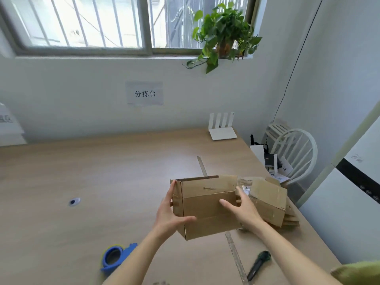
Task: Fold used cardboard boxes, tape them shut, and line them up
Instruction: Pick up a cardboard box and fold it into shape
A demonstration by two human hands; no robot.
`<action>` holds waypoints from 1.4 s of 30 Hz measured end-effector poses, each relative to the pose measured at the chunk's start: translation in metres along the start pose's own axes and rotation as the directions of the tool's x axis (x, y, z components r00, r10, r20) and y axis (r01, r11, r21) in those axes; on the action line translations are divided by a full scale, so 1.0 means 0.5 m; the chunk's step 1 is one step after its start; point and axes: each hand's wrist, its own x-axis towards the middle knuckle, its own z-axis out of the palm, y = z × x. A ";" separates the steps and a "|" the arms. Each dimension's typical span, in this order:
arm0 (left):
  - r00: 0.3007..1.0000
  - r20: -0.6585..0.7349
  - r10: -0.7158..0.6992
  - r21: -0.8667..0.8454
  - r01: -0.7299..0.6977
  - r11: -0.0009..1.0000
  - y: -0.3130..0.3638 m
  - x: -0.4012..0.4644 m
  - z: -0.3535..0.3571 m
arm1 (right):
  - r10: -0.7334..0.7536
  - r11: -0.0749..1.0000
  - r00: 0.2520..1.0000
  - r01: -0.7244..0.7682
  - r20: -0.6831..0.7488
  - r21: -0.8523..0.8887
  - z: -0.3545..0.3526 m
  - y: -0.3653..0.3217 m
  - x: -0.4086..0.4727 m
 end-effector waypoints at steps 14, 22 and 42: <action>0.998 0.049 -0.046 0.023 0.045 0.999 -0.121 -0.212 -0.104 | 0.116 0.948 0.982 -0.153 0.147 0.277 0.151 0.035 -0.180; 0.993 0.064 -0.103 0.211 0.088 0.974 -0.232 -0.240 -0.071 | 0.223 0.915 0.959 -0.267 0.172 0.301 0.235 0.146 -0.189; 0.982 -0.123 -0.143 0.222 0.168 0.960 -0.354 -0.271 -0.035 | 0.218 0.976 0.974 -0.219 0.063 0.006 0.315 0.207 -0.190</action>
